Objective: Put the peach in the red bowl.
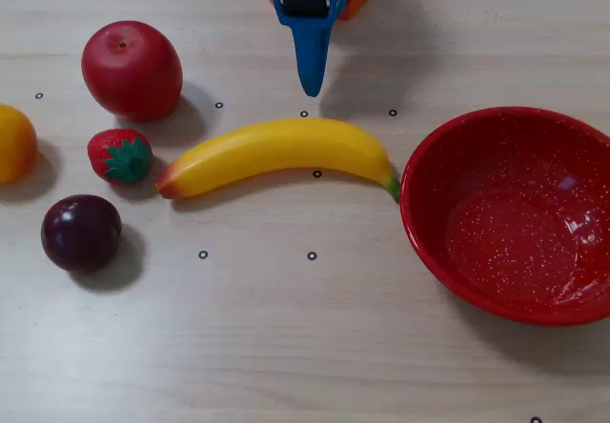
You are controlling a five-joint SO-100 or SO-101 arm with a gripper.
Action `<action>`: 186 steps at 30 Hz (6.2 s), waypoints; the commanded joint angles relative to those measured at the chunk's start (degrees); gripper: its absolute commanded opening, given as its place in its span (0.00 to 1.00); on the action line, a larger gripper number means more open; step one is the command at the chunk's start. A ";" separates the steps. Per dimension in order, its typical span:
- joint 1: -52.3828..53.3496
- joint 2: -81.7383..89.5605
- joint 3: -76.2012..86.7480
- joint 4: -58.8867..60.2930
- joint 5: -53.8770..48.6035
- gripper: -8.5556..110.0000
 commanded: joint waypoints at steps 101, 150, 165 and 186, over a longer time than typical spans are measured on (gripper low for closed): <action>-55.63 -156.18 -159.70 23.12 68.55 0.52; 23.64 -98.09 -134.56 37.44 5.10 0.07; 25.66 -126.04 -138.52 36.12 5.98 0.44; 17.49 -96.68 -124.54 29.00 5.19 0.07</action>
